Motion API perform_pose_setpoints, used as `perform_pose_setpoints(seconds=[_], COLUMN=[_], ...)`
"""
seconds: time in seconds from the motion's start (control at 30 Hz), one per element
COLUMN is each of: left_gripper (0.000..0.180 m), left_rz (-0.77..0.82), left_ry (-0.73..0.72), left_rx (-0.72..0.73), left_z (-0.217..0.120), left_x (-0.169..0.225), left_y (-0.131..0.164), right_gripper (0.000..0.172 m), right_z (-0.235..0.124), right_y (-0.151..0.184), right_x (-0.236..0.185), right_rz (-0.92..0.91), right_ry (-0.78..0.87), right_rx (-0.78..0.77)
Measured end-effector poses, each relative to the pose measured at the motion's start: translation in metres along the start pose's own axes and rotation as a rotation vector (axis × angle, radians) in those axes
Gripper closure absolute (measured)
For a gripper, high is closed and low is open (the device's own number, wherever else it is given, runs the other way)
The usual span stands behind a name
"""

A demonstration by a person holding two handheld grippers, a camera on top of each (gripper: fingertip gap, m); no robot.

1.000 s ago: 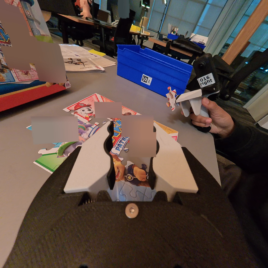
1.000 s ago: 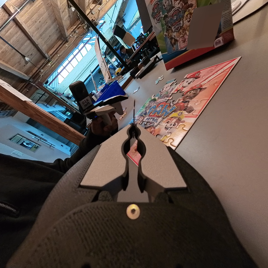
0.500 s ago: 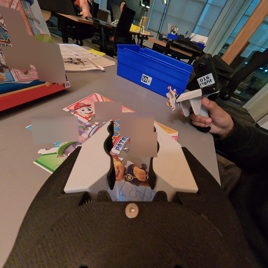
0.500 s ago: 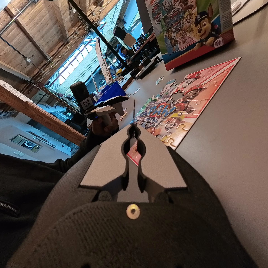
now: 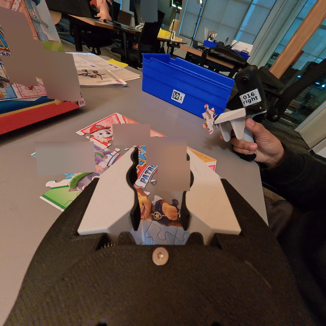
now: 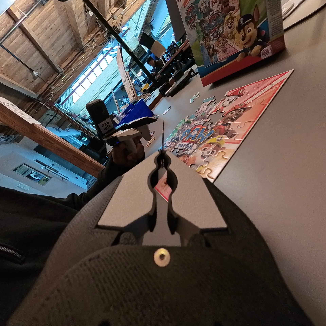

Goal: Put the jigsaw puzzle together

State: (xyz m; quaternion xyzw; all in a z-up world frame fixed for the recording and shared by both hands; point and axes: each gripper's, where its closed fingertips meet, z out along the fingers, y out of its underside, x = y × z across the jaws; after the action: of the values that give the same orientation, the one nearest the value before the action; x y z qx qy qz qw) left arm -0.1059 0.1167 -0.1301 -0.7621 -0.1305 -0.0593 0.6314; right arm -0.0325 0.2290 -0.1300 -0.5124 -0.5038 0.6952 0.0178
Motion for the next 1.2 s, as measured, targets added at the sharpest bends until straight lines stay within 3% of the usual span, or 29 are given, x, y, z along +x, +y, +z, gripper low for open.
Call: perform_pose_setpoints(seconds=[0.57,0.77,0.97,1.03,1.2], left_gripper=[0.132,0.137,0.136,0.137,0.151], left_rz=[-0.004,-0.182,-0.255,-0.243,-0.295], left_ry=[0.013,0.191,0.337,0.323,0.373], left_rx=[0.023,0.096,-0.05,-0.074,-0.026], left_z=[-0.001,0.005,0.032,0.039,0.041], left_x=[0.003,0.044,0.094,0.099,0.109], left_y=[-0.003,-0.026,-0.003,0.003,-0.003], right_gripper=[0.172,0.172,0.172,0.172,0.172], right_z=[0.0,0.006,0.022,0.024,0.026], right_y=[-0.003,-0.002,0.009,0.009,0.01], right_x=[-0.002,-0.018,-0.046,-0.053,-0.062], right_rz=[-0.012,-0.068,-0.025,-0.026,-0.02], right_ry=[-0.007,-0.049,-0.162,-0.179,-0.209], right_rx=[0.018,0.029,0.013,0.016,0.016])
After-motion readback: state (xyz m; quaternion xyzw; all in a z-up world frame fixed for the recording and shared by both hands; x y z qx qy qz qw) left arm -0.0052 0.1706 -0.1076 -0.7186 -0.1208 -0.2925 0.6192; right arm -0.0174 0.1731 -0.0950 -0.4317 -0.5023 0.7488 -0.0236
